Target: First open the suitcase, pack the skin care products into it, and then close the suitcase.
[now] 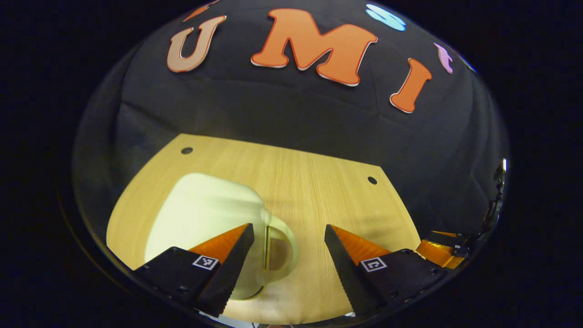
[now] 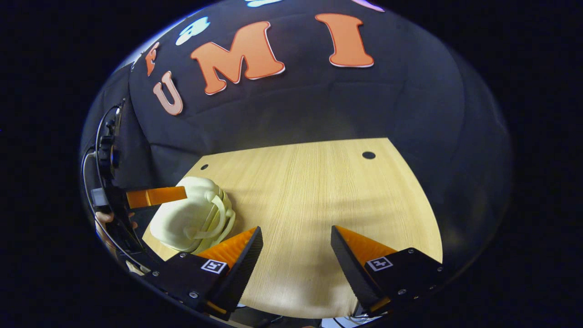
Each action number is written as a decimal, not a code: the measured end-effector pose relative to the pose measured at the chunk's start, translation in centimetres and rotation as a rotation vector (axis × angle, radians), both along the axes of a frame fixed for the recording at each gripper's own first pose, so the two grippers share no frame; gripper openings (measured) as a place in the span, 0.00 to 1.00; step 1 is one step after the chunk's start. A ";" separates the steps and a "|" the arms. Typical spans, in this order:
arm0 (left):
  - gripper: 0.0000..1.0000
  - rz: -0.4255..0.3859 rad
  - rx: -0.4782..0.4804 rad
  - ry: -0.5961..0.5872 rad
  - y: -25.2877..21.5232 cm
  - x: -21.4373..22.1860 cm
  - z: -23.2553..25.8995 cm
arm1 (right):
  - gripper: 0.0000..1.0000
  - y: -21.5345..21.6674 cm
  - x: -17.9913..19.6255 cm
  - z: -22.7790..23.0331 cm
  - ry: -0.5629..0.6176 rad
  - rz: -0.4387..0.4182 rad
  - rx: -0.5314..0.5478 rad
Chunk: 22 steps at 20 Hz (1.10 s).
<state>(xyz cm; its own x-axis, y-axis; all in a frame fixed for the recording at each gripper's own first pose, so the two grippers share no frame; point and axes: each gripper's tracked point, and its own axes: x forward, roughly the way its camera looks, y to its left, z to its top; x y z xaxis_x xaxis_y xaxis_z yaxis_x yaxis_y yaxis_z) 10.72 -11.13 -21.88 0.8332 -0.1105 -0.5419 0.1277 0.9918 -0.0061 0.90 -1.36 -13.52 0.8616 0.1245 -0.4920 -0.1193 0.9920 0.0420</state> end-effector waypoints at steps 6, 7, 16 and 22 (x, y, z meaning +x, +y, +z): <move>0.97 -0.041 -0.017 -0.328 0.7 -0.5 9.2 | 0.96 1.8 0.2 4.9 -0.186 -0.012 0.018; 0.97 -0.044 -0.012 -0.352 1.2 -0.7 9.5 | 0.96 2.0 -0.1 5.6 -0.215 -0.021 0.016; 0.97 -0.061 0.023 -0.416 4.5 -3.8 11.2 | 0.96 3.6 -3.0 7.0 -0.324 -0.071 -0.048; 0.97 -0.063 0.019 -0.441 6.3 -5.1 12.2 | 0.96 5.1 -5.1 7.1 -0.367 -0.096 -0.052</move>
<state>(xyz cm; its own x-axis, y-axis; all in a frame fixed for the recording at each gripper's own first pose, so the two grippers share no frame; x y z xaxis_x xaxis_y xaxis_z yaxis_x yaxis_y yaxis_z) 5.66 -4.81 -9.71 0.9770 -0.1620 -0.1384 0.1742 0.9814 0.0807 -4.22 3.79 -6.45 0.9883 0.0175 -0.1517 -0.0233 0.9991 -0.0364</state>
